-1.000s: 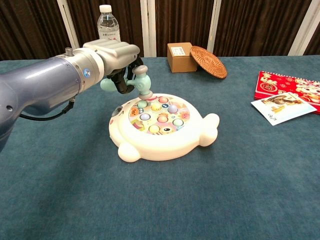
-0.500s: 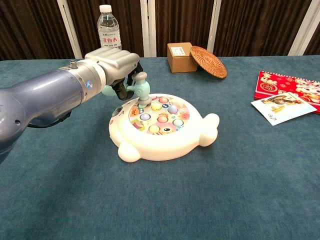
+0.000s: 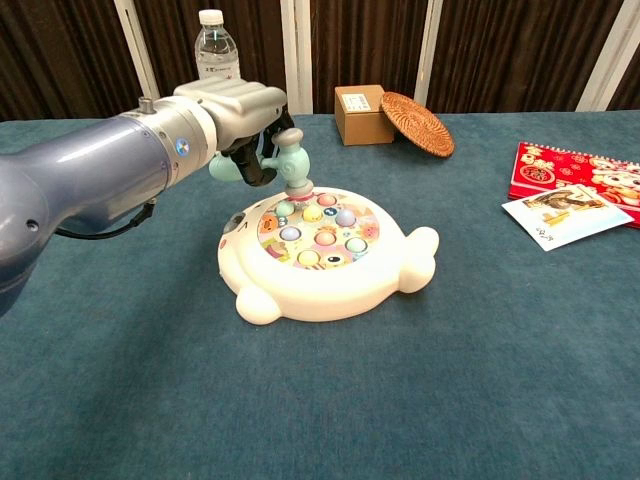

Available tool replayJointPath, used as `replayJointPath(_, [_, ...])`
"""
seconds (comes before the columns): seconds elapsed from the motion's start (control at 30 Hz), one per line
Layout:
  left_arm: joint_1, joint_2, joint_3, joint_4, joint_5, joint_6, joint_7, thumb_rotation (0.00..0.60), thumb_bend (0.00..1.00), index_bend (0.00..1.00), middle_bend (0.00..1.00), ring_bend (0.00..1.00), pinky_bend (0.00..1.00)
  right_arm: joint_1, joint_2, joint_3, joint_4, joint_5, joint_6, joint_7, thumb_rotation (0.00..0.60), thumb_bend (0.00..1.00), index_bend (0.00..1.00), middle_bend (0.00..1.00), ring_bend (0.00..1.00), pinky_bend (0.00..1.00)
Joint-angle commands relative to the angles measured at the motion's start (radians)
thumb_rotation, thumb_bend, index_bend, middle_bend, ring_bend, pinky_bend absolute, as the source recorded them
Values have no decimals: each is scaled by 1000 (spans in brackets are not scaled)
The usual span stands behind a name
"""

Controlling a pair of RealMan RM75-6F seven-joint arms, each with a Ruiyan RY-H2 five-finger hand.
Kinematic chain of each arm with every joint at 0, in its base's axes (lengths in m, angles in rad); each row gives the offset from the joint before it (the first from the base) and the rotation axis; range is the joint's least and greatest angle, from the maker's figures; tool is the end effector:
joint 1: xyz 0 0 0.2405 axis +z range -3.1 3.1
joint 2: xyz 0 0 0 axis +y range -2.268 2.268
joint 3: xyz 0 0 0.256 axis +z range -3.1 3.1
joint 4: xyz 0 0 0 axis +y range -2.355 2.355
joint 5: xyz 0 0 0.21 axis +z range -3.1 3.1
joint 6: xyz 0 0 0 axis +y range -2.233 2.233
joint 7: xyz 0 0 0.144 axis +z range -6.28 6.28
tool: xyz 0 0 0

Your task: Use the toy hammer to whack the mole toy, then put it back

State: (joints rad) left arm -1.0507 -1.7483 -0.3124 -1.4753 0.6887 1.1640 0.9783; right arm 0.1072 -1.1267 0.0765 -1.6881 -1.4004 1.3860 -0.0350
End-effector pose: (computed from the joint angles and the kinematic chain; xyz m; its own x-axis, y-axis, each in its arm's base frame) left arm -0.0306 0.3727 -0.0415 0.6545 0.0578 0.7539 0.7244 -0.3338 -0.6032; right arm -0.3062 -0.1911 0.1445 0.3335 -0.0765 0.9396 -0.9394 0.0563 0.3380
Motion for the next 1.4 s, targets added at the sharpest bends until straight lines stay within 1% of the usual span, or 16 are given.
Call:
replayJointPath(0.03, [-6,7,-6,-15,-5,5,7,600,768,639,501,366,482,0,0,0,0,0,0,0,600,214,0,0,0,0])
replayJointPath(0.27, [-12,9,-1,-26,-23,7,18,600,768,640,501,366,482,0,0,0,-2,-1,0,0,600,214,0,0,0,0])
replayJointPath(0.8, [-54,-41,7,24,-54,-18,35,600,768,641,501,366,482,2,1,3,-4,10,-6,6,600,213,0,0,0,0])
replayJointPath(0.97, [-62,-41,10,24,-67,-16,52,600,768,642,501,366,482,2,2,3,-7,11,-8,8,600,214,0,0,0,0])
replayJointPath(1.13, [-72,-43,30,25,-101,-18,96,600,768,648,501,366,481,2,2,3,-8,11,-7,8,600,213,0,0,0,0])
replayJointPath(1.4, [-76,-41,31,21,-111,-11,98,600,768,649,501,366,481,2,2,2,-9,10,-7,8,600,213,0,0,0,0])
